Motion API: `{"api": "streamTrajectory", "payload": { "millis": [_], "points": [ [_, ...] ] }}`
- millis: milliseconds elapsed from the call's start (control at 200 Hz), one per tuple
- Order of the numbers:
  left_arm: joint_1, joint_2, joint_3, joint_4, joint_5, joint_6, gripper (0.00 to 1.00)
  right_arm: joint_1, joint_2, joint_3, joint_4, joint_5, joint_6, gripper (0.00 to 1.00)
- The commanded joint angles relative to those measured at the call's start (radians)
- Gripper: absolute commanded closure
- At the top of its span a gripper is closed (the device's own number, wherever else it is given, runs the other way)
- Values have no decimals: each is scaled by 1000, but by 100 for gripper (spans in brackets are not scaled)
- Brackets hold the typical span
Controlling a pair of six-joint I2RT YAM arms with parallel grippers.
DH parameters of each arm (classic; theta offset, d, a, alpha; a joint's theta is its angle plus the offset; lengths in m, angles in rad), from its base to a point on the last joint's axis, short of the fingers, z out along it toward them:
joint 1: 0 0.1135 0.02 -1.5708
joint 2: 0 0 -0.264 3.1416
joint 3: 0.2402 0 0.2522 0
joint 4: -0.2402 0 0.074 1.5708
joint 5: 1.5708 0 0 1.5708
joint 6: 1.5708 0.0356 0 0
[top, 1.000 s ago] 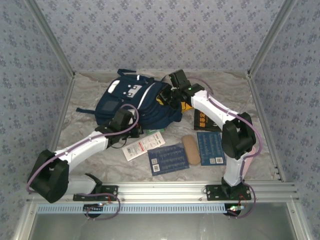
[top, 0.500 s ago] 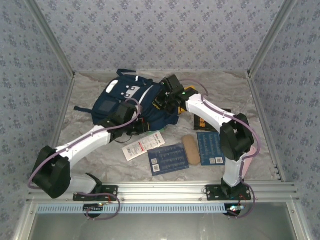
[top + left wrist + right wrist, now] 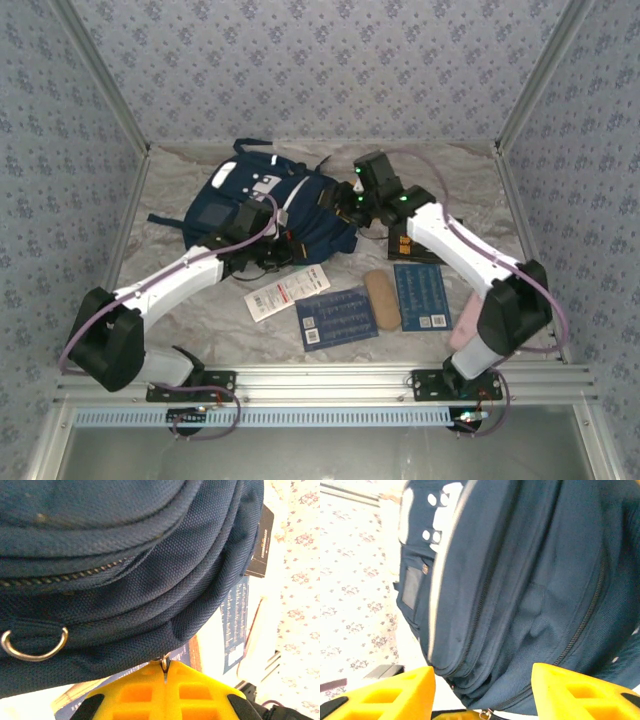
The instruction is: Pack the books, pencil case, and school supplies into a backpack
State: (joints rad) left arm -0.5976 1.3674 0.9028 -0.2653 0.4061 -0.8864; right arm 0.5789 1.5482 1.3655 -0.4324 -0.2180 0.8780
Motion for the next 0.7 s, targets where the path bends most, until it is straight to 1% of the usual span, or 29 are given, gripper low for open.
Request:
{"api": "streamTrajectory", "payload": {
  "millis": [0,40,100,145,190,245,305,360,465,525,595,695],
  "points": [
    [22,23,22,55,100,-80,100,2,-111,-86,37,84,-238,51],
    [28,30,23,67,113,-90,100,5,-160,-157,110,81,-304,52],
    [31,38,28,76,124,-100,100,37,-255,-321,283,111,-394,54],
    [35,46,34,78,134,-104,100,80,-325,-431,419,157,-494,56],
    [39,54,40,80,144,-108,100,124,-380,-534,535,166,-626,57],
    [46,60,44,82,154,-111,100,176,-406,-592,584,159,-754,60],
    [55,66,45,83,170,-114,100,221,-396,-615,577,143,-878,69],
    [63,68,43,88,184,-122,100,272,-376,-642,585,159,-989,75],
    [77,75,35,99,208,-132,100,356,-321,-723,681,229,-1165,80],
    [82,77,29,105,217,-137,100,385,-289,-780,814,272,-1240,80],
    [85,82,24,113,232,-143,100,397,-248,-835,960,327,-1279,74],
    [88,90,15,133,245,-159,100,400,-171,-874,1119,355,-1314,69]
  ]
}}
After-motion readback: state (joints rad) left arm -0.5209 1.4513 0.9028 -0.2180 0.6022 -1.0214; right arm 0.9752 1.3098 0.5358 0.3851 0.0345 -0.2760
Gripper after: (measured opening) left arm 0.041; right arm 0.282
